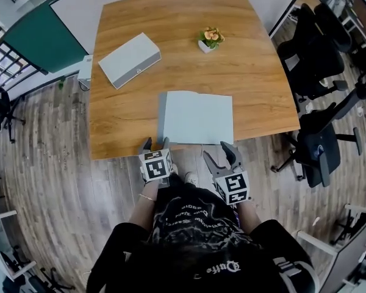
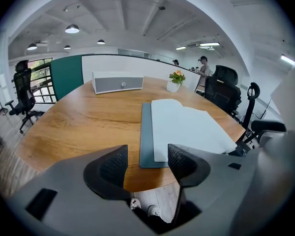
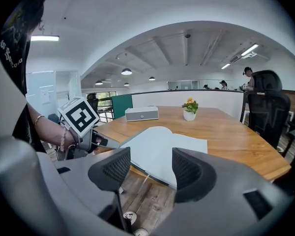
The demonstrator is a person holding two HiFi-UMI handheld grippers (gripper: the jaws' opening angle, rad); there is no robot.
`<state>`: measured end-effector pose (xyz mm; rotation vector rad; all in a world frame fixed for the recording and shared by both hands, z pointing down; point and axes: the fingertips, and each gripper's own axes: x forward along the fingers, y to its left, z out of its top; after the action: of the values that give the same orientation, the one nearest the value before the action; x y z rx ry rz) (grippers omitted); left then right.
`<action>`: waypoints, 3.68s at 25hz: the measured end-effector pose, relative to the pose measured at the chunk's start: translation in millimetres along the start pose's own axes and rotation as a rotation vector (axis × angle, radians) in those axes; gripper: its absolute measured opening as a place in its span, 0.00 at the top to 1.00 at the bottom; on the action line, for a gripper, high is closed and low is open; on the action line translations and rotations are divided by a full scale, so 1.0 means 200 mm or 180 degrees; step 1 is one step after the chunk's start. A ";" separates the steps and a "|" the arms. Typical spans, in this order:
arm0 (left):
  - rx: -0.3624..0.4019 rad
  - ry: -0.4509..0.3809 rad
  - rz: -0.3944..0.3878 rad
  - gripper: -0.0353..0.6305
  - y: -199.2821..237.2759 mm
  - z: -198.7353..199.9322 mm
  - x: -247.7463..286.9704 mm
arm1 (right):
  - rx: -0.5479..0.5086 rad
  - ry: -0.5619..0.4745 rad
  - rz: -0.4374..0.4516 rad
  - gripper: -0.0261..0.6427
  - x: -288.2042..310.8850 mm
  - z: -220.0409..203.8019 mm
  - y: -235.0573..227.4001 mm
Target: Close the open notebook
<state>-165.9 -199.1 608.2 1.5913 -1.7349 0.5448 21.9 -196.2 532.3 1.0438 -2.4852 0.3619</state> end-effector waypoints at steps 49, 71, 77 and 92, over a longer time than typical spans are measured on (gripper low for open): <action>-0.0074 -0.0307 -0.0215 0.90 -0.11 0.13 -0.14 | 0.0031 0.0091 -0.0179 0.65 -0.05 -0.11 -0.01; 0.0220 -0.0734 -0.0487 0.90 -0.38 0.27 -0.32 | 0.0115 0.0014 -0.0277 0.67 -0.12 -0.15 -0.07; 0.0350 -0.0848 -0.0603 0.90 -0.48 0.30 -0.36 | 0.0157 0.0007 -0.0338 0.67 -0.16 -0.17 -0.10; 0.0671 -0.0887 -0.0905 0.90 -0.70 0.34 -0.39 | 0.0323 0.0006 -0.0525 0.68 -0.24 -0.23 -0.16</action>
<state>-44.5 -216.7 484.8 2.1066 -1.6458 0.3893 88.0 -171.6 552.4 1.2783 -2.3795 0.4410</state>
